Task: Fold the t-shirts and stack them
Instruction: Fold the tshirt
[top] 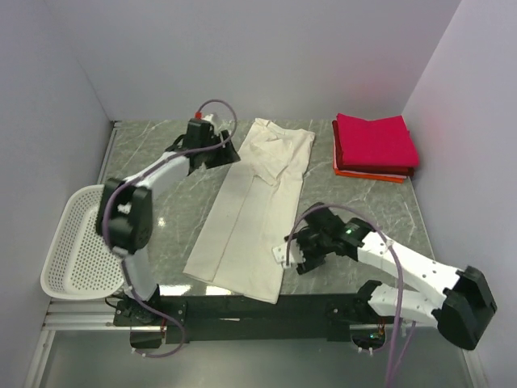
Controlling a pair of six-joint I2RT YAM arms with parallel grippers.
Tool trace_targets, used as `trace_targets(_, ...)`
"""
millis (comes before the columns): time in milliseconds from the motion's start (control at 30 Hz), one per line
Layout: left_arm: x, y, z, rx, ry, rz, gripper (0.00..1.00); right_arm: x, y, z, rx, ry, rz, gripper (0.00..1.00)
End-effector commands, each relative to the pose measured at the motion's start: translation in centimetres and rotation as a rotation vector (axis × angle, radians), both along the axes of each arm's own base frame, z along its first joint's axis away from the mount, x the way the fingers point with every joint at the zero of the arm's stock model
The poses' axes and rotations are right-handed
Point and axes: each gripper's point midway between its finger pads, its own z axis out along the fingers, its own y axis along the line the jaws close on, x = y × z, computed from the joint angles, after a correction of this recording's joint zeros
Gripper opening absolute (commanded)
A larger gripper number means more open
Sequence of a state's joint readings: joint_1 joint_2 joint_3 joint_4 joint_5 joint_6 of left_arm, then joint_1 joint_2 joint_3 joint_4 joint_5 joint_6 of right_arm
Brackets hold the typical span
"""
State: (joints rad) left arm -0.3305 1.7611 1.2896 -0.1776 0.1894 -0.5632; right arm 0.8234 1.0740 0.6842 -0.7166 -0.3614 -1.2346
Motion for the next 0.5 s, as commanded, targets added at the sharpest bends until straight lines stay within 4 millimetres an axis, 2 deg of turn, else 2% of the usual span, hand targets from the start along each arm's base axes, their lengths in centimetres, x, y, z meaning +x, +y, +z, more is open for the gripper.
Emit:
trace_targets(0,4.1,-2.3,-1.9,0.028,0.019,-0.060,0.67,4.2,-0.6,3.0,0.154,-0.007,-0.281,0.65)
trace_targets(33,5.8,-3.0,-0.7,0.037,-0.007,-0.080,0.66,4.9,-0.1,4.1,0.231,0.024,-0.310,0.64)
trace_targets(67,6.6,-3.0,-3.9,0.071,0.045,-0.077,0.65,7.0,-1.9,4.6,0.276,0.065,-0.474,0.63)
trace_targets(100,7.4,-3.0,-4.6,0.095,0.048,-0.072,0.65,8.5,-2.1,6.2,0.336,0.077,-0.548,0.62)
trace_targets(133,9.2,-3.4,-3.1,0.104,-0.001,-0.072,0.63,9.5,-2.7,7.0,0.380,0.110,-0.618,0.61)
trace_targets(167,9.1,-3.2,-6.2,0.143,0.072,-0.075,0.61,9.7,-2.8,7.3,0.421,0.198,-0.662,0.60)
trace_targets(200,9.7,-3.0,-6.7,0.175,0.071,-0.077,0.61,11.4,-4.6,8.4,0.462,0.204,-0.750,0.60)
trace_targets(233,10.9,-3.2,-5.8,0.185,0.046,-0.075,0.60,11.6,-5.3,8.7,0.478,0.231,-0.784,0.60)
trace_targets(267,10.8,-2.9,-8.1,0.216,0.092,-0.075,0.60,11.7,-5.6,8.9,0.497,0.249,-0.799,0.60)
trace_targets(333,11.5,-2.9,-8.3,0.237,0.084,-0.083,0.59,12.7,-7.4,8.9,0.520,0.224,-0.875,0.60)
trace_targets(367,11.4,-2.8,-9.7,0.250,0.109,-0.090,0.58,12.8,-7.8,8.8,0.525,0.220,-0.894,0.60)
trace_targets(467,11.1,-2.4,-11.2,0.280,0.139,-0.092,0.54,12.9,-8.8,8.3,0.537,0.227,-0.929,0.60)
